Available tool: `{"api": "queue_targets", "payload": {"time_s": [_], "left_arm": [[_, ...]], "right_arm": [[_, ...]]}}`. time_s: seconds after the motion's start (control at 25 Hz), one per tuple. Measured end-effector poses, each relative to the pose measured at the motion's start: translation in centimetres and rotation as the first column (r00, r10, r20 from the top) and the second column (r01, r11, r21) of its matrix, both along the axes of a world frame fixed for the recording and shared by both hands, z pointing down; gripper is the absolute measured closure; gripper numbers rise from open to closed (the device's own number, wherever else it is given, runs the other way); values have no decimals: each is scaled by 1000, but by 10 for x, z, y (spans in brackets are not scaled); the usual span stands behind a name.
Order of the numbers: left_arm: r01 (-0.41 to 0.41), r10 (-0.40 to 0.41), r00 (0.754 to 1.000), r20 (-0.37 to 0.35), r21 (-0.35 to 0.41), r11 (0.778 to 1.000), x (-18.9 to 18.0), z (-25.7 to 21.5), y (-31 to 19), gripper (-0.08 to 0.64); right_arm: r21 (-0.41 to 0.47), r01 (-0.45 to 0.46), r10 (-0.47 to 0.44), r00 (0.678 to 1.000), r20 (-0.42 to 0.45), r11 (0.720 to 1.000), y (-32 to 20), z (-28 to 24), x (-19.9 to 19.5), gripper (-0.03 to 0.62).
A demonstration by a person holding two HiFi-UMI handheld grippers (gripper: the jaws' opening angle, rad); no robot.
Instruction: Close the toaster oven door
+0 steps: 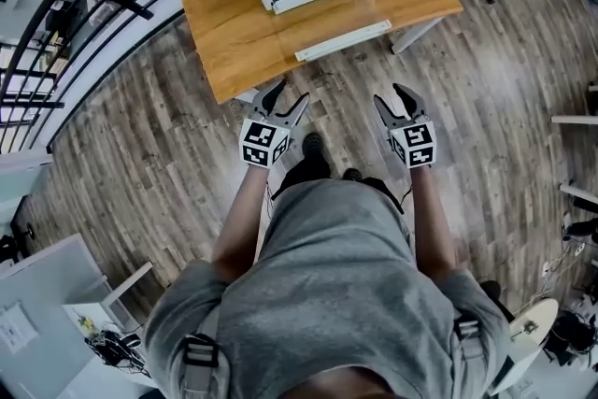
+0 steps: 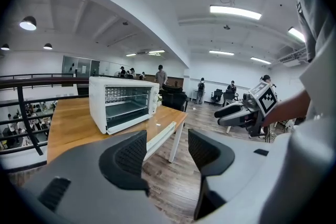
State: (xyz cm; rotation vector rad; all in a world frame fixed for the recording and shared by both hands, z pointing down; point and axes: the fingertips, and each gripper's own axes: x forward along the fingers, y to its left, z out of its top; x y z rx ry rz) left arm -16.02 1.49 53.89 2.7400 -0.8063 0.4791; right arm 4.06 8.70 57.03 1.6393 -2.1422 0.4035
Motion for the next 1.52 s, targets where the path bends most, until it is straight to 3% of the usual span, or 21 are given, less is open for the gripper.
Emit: {"api": "queue_targets", "payload": {"time_s": [0.4, 1.0, 1.52], "left_arm": [[-82, 82, 997, 11, -11, 997, -2, 7, -34, 313], [-153, 154, 988, 18, -29, 988, 4, 22, -49, 313], [-122, 124, 991, 43, -45, 991, 15, 46, -65, 313]], "right_arm": [[-1, -67, 67, 998, 13, 998, -23, 8, -15, 367], [-9, -162, 162, 987, 10, 987, -30, 17, -6, 371], [-8, -155, 155, 988, 9, 988, -58, 40, 25, 374]]}}
